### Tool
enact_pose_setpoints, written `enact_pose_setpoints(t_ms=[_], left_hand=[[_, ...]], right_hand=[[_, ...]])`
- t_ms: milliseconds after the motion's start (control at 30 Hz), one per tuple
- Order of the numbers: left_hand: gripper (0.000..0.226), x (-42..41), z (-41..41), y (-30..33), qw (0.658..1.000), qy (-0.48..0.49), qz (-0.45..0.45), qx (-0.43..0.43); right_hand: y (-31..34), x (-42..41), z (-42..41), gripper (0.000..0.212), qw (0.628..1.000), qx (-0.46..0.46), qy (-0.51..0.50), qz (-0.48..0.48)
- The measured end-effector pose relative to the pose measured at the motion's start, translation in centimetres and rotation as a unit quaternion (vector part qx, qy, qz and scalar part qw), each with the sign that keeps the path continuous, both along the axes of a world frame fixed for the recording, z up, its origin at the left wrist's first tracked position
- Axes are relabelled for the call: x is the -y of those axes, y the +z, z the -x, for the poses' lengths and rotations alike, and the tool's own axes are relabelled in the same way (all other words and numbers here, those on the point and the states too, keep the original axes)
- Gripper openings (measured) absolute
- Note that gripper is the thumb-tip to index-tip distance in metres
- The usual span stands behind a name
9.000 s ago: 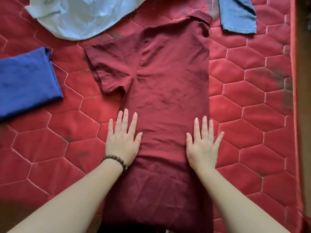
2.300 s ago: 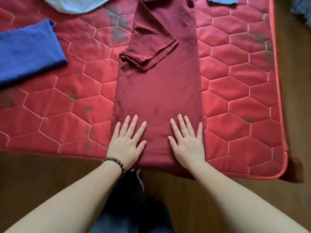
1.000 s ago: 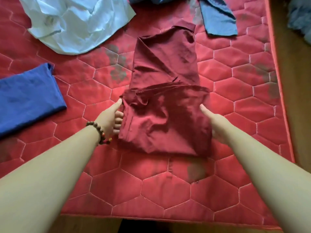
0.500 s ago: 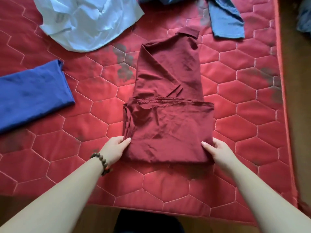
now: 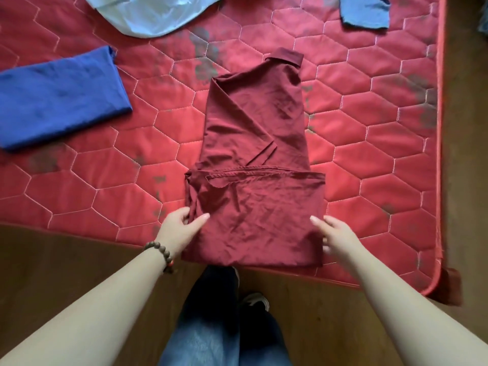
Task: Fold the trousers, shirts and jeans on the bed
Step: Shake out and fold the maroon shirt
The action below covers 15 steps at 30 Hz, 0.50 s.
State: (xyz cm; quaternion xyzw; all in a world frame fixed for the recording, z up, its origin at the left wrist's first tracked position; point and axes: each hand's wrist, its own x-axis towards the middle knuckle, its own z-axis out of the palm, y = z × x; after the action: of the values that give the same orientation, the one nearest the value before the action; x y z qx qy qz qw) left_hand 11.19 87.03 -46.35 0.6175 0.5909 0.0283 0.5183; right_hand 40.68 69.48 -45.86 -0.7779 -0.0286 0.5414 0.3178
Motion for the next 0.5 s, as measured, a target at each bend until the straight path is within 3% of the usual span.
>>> enact_pose_setpoints(t_ms=[100, 167, 233, 300, 367, 433, 500], left_hand=[[0.022, -1.2, -2.6, 1.2, 0.996, 0.041, -0.077, 0.029], [0.027, -1.9, -4.0, 1.4, 0.993, 0.06, -0.086, 0.049], [0.027, -2.7, -4.8, 1.2, 0.993, 0.061, -0.093, 0.044], [0.015, -3.4, -5.3, 1.0, 0.992, 0.061, -0.101, 0.034], [0.021, -4.4, -5.2, 0.7, 0.991, 0.066, -0.112, 0.042], [0.025, -5.7, -5.0, 0.7, 0.99, 0.076, -0.098, 0.07], [0.015, -7.3, -5.1, 1.1, 0.988, 0.079, -0.05, 0.124]], right_hand=[[-0.3, -3.0, -1.1, 0.057, 0.996, 0.019, -0.074, -0.045], [-0.5, -5.1, -1.4, 0.061, 0.992, 0.036, -0.101, -0.07], [-0.9, -6.4, -1.6, 0.052, 0.988, 0.04, -0.127, -0.077], [-0.8, -7.1, -1.5, 0.029, 0.988, 0.042, -0.126, -0.079], [-0.4, -7.5, -1.6, 0.016, 0.989, 0.047, -0.117, -0.081], [0.2, -8.0, -2.1, 0.013, 0.988, 0.051, -0.114, -0.096], [1.0, -8.8, -2.8, 0.014, 0.984, 0.06, -0.116, -0.121]])
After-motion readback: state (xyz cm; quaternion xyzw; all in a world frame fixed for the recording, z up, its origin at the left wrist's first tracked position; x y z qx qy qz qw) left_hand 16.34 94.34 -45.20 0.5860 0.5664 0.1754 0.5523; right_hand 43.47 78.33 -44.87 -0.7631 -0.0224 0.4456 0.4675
